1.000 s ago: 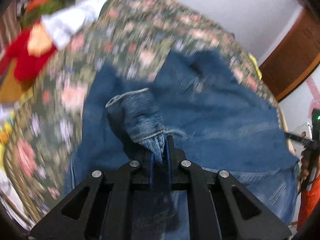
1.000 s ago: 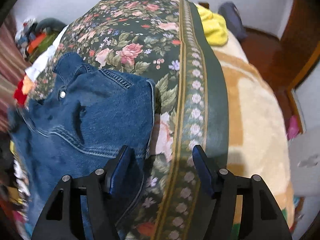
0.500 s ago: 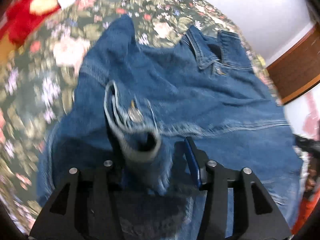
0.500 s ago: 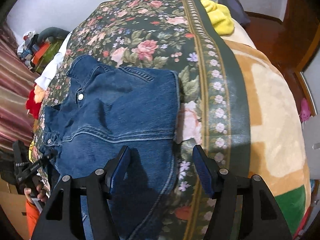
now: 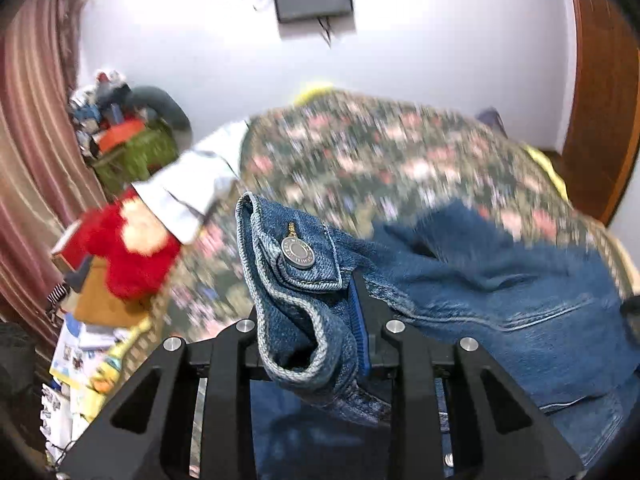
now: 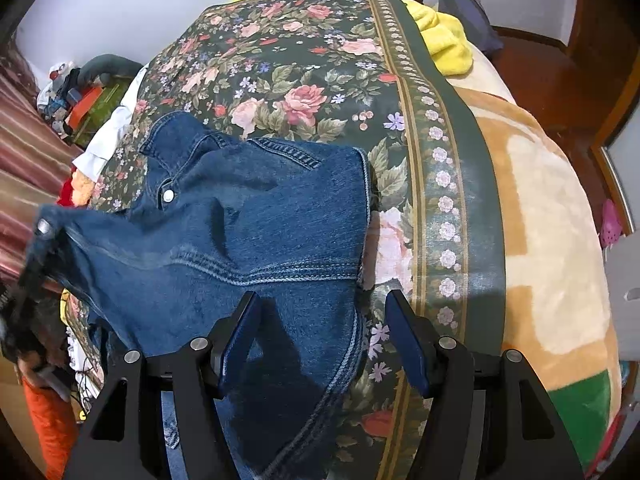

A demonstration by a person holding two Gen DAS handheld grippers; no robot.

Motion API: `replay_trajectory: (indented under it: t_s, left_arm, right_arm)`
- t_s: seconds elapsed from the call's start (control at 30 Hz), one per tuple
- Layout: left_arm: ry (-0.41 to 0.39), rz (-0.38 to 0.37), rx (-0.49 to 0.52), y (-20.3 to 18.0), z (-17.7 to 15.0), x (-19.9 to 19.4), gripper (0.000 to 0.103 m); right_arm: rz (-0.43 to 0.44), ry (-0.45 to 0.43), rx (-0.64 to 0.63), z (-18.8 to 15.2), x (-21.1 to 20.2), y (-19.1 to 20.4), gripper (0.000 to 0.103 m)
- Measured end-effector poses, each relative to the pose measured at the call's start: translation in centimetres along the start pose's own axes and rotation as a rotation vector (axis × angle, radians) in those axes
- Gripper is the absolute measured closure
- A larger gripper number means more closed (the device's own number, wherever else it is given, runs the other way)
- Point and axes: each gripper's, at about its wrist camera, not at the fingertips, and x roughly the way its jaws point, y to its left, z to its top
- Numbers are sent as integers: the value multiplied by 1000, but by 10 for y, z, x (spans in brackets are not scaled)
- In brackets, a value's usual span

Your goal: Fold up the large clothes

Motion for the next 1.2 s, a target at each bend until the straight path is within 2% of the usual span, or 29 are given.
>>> replay_trajectory:
  t_s: [0.07, 0.13, 0.3, 0.37, 0.43, 0.47, 0.53, 0.63, 0.77, 0.87, 1.03, 1.2]
  left_arm:
    - [-14, 22, -18, 12, 5, -3, 75]
    - [18, 21, -34, 23, 0, 4, 75]
    - [236, -16, -44, 37, -48, 48, 72]
    - [338, 7, -20, 37, -74, 65, 61]
    - [385, 12, -15, 37, -92, 70, 54]
    - [392, 18, -20, 40, -99, 69, 43]
    - [402, 49, -35, 49, -105, 64, 34]
    - [390, 0, -92, 68, -102, 51, 24]
    - [353, -11, -155, 97, -81, 41, 19]
    - [332, -24, -186, 114, -61, 52, 18]
    - [431, -151, -225, 118, -42, 109, 18]
    - [460, -175, -172, 97, -35, 157, 18]
  right_arm:
    - [14, -7, 4, -2, -1, 0, 41]
    - [23, -5, 5, -4, 0, 0, 41]
    - [17, 18, 6, -7, 9, -2, 40]
    - [27, 20, 17, -7, 10, -3, 39]
    - [33, 20, 24, -7, 9, -4, 39]
    - [34, 19, 24, -7, 9, -4, 39]
    - [33, 15, 16, -8, 7, -3, 39]
    - [32, 11, 0, -11, 6, -3, 39]
    - [45, 1, -17, -9, 4, -3, 39]
    - [34, -19, -34, -1, 5, -1, 39]
    - [58, -9, 2, 21, 18, -4, 39]
    - [86, 13, -6, 43, 38, -3, 39]
